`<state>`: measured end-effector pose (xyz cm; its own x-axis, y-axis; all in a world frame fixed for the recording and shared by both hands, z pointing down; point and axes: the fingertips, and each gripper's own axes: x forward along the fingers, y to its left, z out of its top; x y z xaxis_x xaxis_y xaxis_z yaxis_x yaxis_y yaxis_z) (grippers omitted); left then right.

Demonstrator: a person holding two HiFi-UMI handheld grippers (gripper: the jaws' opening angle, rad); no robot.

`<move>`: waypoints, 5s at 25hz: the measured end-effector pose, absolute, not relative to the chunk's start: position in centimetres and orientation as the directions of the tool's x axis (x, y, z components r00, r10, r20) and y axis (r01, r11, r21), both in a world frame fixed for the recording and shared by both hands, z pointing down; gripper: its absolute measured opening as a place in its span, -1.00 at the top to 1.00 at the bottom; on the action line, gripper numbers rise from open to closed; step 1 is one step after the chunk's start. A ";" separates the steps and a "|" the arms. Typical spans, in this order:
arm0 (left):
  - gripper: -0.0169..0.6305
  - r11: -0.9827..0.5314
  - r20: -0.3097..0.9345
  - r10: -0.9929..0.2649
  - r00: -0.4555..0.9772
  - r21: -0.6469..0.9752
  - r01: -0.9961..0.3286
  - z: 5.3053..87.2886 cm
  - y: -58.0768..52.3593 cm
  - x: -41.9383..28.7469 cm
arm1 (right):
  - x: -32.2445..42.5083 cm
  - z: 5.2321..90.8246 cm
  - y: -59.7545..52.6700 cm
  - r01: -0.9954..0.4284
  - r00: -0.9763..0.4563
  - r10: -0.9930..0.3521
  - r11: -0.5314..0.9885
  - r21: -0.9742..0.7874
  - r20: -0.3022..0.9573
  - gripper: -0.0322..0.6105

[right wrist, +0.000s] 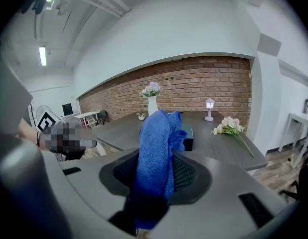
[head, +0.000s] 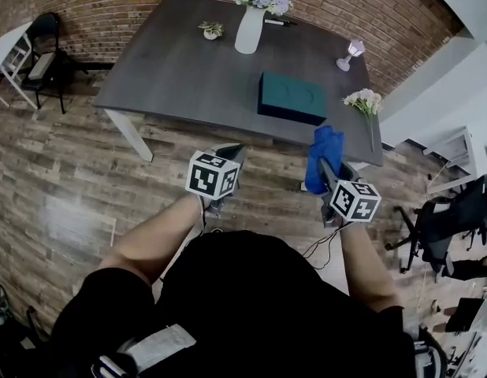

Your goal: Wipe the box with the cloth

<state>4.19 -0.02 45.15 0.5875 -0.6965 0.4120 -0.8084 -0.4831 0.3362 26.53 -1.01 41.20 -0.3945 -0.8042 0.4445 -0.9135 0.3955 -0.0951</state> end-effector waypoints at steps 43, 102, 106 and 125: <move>0.92 -0.135 0.513 -0.818 0.262 0.272 -0.953 47.8 -11.1 -5.8 | 3.0 44.5 -19.4 -0.425 -0.774 -0.347 0.905 -0.029 0.530 0.45; 0.92 0.033 0.516 -0.839 0.172 0.364 -0.931 48.9 -19.2 -11.2 | 2.4 52.2 -41.5 -0.252 -0.404 -0.360 0.927 0.276 0.841 0.45; 0.92 0.026 0.525 -0.833 0.176 0.354 -0.935 48.9 -19.1 -10.5 | 5.6 53.2 -42.4 -0.245 -0.325 -0.401 0.910 0.334 0.856 0.45; 0.92 -0.338 0.554 -0.684 0.475 0.336 -0.879 49.6 -26.7 2.2 | 32.7 53.3 -42.6 -0.699 -0.095 -0.525 0.640 0.320 0.846 0.45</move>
<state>2.17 -26.72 49.60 0.4749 -0.6842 0.5536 -0.8790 -0.3382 0.3361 32.73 -42.61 53.26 -0.0945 -0.5252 0.8457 -0.6986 0.6402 0.3195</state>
